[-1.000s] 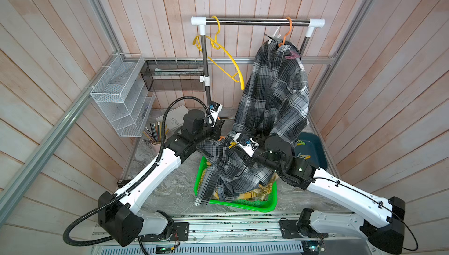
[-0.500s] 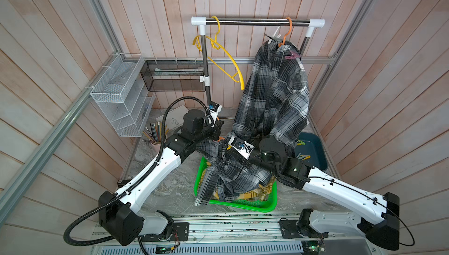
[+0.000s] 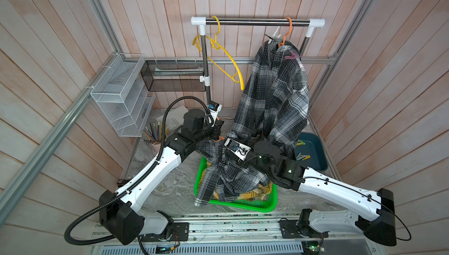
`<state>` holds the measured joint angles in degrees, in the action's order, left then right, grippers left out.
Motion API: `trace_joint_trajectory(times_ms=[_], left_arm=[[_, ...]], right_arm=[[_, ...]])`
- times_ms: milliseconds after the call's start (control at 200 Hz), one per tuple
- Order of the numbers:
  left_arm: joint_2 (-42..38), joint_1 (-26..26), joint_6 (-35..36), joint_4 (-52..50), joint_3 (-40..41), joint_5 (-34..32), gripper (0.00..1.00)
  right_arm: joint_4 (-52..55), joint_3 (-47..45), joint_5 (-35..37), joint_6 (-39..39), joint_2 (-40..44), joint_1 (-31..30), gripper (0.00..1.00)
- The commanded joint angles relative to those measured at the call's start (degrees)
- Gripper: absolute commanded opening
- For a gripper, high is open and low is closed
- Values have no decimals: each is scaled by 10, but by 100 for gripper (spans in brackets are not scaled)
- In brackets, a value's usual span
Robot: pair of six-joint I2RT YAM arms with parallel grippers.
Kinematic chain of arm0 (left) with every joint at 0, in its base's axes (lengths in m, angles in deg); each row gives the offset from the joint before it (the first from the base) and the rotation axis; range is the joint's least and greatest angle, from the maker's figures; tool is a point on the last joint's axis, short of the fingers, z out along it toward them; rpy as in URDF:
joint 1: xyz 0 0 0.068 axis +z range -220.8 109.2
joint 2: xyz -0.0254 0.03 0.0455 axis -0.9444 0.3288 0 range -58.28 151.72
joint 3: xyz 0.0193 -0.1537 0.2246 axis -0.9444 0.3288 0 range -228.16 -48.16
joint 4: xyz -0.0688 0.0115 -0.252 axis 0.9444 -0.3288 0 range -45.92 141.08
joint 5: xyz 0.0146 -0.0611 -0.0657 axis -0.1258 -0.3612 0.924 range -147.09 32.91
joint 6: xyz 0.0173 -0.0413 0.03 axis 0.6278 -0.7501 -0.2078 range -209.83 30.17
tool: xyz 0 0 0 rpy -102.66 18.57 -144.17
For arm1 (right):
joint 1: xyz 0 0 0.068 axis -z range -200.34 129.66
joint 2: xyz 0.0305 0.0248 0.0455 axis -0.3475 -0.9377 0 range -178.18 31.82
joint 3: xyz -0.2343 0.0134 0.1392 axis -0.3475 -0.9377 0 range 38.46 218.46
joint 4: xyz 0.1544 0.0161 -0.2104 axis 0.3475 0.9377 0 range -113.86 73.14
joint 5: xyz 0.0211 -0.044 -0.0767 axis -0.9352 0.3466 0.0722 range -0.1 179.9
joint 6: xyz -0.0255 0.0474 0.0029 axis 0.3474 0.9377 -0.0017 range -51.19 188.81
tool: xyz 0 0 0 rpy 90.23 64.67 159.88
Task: Remove the clothespins securing long-sleeve shirts to the hanger
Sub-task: Remove the clamp from the hanger.
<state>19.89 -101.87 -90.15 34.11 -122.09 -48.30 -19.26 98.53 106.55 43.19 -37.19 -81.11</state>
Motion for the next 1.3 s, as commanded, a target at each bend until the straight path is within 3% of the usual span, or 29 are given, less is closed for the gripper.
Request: trace_joint_trajectory(times_ms=[0,230,705,935,1075,1296], left_arm=[[4,0,-6,0,-21,18,0],[6,2,-6,-3,-21,21,0],[8,3,-7,-3,-18,24,0],[12,3,-1,-1,-9,18,0],[15,3,-3,3,1,18,0],[14,4,0,3,4,17,0]], right_arm=[[-30,13,21,-12,-2,-5,45],[-39,14,24,-20,-5,-8,42],[-35,17,27,-30,-7,-10,0],[-52,28,17,-13,15,-9,0],[-47,53,-59,37,26,8,0],[-26,75,-102,101,34,23,0]])
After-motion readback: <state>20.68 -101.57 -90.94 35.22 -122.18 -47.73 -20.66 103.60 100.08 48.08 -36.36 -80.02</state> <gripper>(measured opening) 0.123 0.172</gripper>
